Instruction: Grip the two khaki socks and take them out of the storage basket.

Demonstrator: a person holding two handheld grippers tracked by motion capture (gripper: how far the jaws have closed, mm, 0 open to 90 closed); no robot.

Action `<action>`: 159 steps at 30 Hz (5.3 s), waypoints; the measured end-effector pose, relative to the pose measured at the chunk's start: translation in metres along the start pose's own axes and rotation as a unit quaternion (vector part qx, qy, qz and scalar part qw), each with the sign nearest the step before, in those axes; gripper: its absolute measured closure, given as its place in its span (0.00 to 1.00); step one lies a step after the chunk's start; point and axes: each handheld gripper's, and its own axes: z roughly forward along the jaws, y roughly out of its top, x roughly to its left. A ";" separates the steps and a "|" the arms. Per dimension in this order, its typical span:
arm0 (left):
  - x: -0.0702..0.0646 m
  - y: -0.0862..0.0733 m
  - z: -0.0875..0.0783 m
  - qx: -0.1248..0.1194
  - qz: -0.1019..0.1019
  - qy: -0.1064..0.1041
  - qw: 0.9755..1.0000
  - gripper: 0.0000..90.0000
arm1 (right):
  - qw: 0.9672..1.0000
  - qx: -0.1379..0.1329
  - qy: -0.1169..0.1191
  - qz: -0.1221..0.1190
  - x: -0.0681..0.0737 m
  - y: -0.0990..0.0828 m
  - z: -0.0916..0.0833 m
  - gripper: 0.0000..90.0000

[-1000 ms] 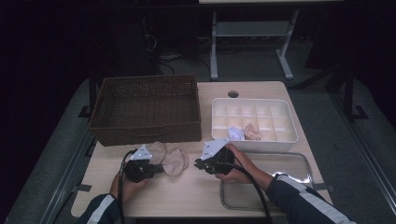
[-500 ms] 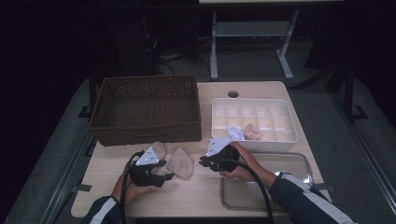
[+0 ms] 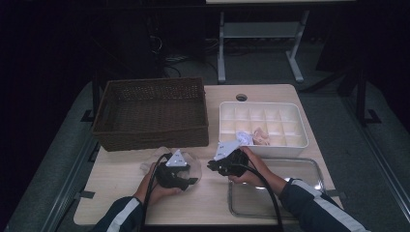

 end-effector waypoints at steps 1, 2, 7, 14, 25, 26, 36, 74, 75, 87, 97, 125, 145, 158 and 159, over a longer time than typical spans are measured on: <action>0.001 0.000 0.000 -0.002 -0.001 -0.009 1.000 0.55 | 1.000 -0.001 0.000 0.003 0.000 0.000 -0.001 0.92; 0.001 0.000 0.000 -0.002 0.003 -0.021 1.000 0.60 | 1.000 0.000 -0.001 0.003 -0.001 -0.001 -0.002 0.92; -0.016 0.000 0.001 0.001 0.033 -0.082 0.996 0.68 | 1.000 0.003 0.000 0.004 0.000 -0.001 -0.002 0.92; -0.030 0.003 0.002 0.004 0.070 -0.107 0.992 0.56 | 1.000 0.017 0.013 0.003 0.002 -0.004 0.005 0.92; -0.053 0.009 -0.008 -0.013 0.084 -0.102 0.991 0.45 | 1.000 0.028 0.010 -0.002 0.001 -0.008 0.025 0.91; -0.055 0.008 -0.005 -0.010 0.087 -0.098 0.991 0.47 | 1.000 0.027 0.010 0.001 0.001 -0.008 0.026 0.91; -0.054 0.002 0.006 0.014 0.098 -0.077 0.992 0.68 | 0.999 0.035 0.013 0.002 0.002 -0.008 0.043 0.91; 0.004 -0.022 -0.067 -0.084 -0.011 0.052 0.995 0.74 | 0.999 0.051 -0.009 -0.007 0.005 -0.011 0.010 0.95; 0.004 -0.019 -0.063 -0.081 0.000 0.042 0.996 0.74 | 0.999 0.051 -0.009 -0.007 0.005 -0.011 0.010 0.95; 0.015 -0.023 -0.025 0.009 0.000 0.019 1.000 0.84 | 0.997 0.081 0.003 -0.004 0.005 -0.017 0.028 0.92; 0.002 -0.033 -0.038 0.015 -0.004 -0.024 1.000 0.83 | 0.995 0.103 -0.010 -0.003 0.003 -0.020 0.023 0.92; 0.064 -0.061 -0.060 -0.013 -0.068 0.073 0.995 0.61 | 0.999 0.047 0.015 -0.015 0.007 -0.003 0.046 0.81; 0.047 -0.010 -0.007 -0.009 0.009 -0.002 1.000 0.63 | 0.997 0.059 0.053 -0.016 0.040 -0.009 0.036 0.78; 0.041 0.008 -0.015 -0.027 0.000 0.035 0.999 0.53 | 0.998 0.034 -0.018 0.059 -0.005 -0.015 0.019 0.69; 0.041 0.008 -0.015 -0.027 0.000 0.035 0.999 0.54 | 0.998 0.034 -0.018 0.059 -0.005 -0.015 0.019 0.69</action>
